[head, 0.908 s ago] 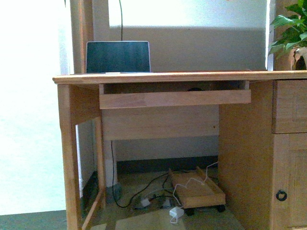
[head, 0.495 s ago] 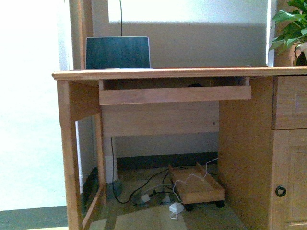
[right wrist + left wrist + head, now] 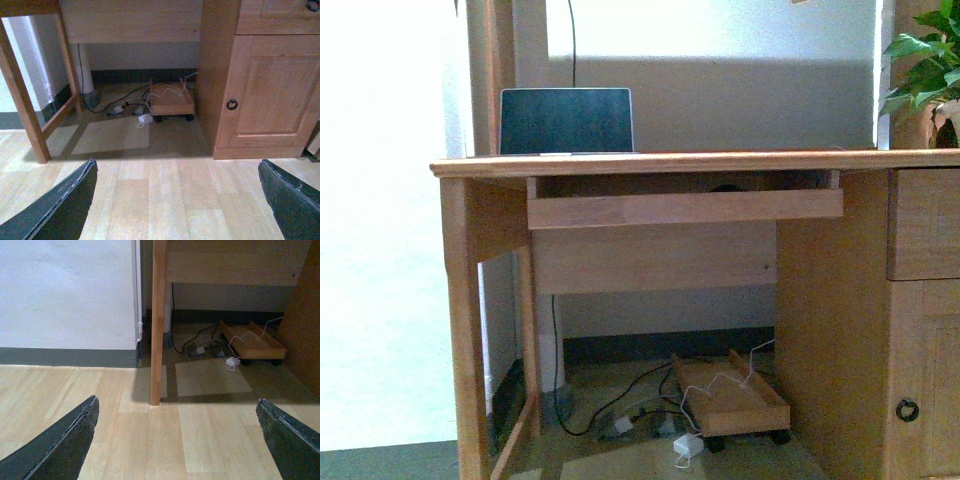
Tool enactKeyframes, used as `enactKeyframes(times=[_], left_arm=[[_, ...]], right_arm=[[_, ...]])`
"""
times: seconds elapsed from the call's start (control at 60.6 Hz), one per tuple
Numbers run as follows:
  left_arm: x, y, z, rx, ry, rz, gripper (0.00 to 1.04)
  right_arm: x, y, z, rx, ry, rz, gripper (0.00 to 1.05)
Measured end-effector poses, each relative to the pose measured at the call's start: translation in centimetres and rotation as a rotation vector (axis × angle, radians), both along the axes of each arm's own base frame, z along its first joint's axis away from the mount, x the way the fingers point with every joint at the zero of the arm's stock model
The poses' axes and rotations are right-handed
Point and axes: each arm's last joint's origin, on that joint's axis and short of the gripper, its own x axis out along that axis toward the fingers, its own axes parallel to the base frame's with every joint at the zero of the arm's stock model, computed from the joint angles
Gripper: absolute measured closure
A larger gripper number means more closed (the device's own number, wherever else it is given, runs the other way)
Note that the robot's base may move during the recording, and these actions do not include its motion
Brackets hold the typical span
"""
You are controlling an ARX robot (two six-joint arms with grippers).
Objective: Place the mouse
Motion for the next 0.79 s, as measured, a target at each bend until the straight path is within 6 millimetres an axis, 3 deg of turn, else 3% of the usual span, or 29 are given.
enactKeyframes(times=[0.792], left_arm=[[0.0, 0.0, 0.0, 0.0, 0.0, 0.0, 0.08]], right_arm=[[0.0, 0.0, 0.0, 0.0, 0.0, 0.0, 0.07]])
